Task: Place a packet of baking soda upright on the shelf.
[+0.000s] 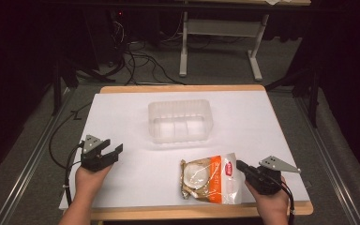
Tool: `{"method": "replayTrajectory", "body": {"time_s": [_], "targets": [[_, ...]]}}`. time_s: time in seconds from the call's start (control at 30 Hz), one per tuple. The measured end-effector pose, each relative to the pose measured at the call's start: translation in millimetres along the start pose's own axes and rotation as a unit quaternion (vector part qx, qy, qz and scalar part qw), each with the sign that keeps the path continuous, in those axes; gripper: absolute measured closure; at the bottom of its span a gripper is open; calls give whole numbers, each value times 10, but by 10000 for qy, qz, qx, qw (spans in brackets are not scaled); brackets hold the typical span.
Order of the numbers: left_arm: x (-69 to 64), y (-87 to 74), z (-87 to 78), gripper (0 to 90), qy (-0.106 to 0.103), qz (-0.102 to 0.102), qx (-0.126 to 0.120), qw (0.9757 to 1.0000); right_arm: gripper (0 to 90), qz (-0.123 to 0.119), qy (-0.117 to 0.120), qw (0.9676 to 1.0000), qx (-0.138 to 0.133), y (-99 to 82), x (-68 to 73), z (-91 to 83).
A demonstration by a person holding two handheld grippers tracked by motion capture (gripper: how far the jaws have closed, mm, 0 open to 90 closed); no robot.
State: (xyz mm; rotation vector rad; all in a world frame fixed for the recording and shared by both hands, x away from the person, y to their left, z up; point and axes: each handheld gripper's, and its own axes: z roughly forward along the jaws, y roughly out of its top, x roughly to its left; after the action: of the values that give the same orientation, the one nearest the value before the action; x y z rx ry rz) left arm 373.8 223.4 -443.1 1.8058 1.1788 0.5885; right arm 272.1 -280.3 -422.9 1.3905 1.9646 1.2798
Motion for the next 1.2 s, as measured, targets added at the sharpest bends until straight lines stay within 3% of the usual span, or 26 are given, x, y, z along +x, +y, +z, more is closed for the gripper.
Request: {"method": "replayTrajectory", "body": {"time_s": [0.17, 0.3, 0.43, 0.47, 0.5, 0.6, 0.7, 1.0, 1.2], "targets": [[-6, -1, -3, 419, 7, 16, 9, 10000, 900, -85, -40, 9998, -186, 141, 19, 18], [-5, -1, 3, 419, 9, 15, 9, 10000, 900, -162, -201, 9993, -277, 291, -20, 73], [-5, -2, 2, 419, 7, 18, 13, 10000, 900, -140, -141, 9993, -326, 435, -36, 152], [-5, -2, 0, 419, 3, 19, 16, 10000, 900, -25, 45, 9994, -333, 462, -32, 182], [-5, -2, -1, 419, 1, 16, 16, 10000, 900, -25, 45, 9994, -333, 462, -32, 182], [-6, -3, 6, 419, -27, 40, 32, 10000, 888, 192, 380, 9987, -293, 401, -54, 186], [-11, -4, 24, 418, -46, 31, 55, 10000, 842, 276, 525, 9982, -115, 323, -97, 189], [-27, -7, 30, 414, -100, 68, 96, 9999, 720, 549, 365, 9978, 39, 138, -259, 178], [-31, -7, 22, 412, -140, 75, 86, 9998, 634, 650, 393, 9971, 28, -5, -178, 60]]}}
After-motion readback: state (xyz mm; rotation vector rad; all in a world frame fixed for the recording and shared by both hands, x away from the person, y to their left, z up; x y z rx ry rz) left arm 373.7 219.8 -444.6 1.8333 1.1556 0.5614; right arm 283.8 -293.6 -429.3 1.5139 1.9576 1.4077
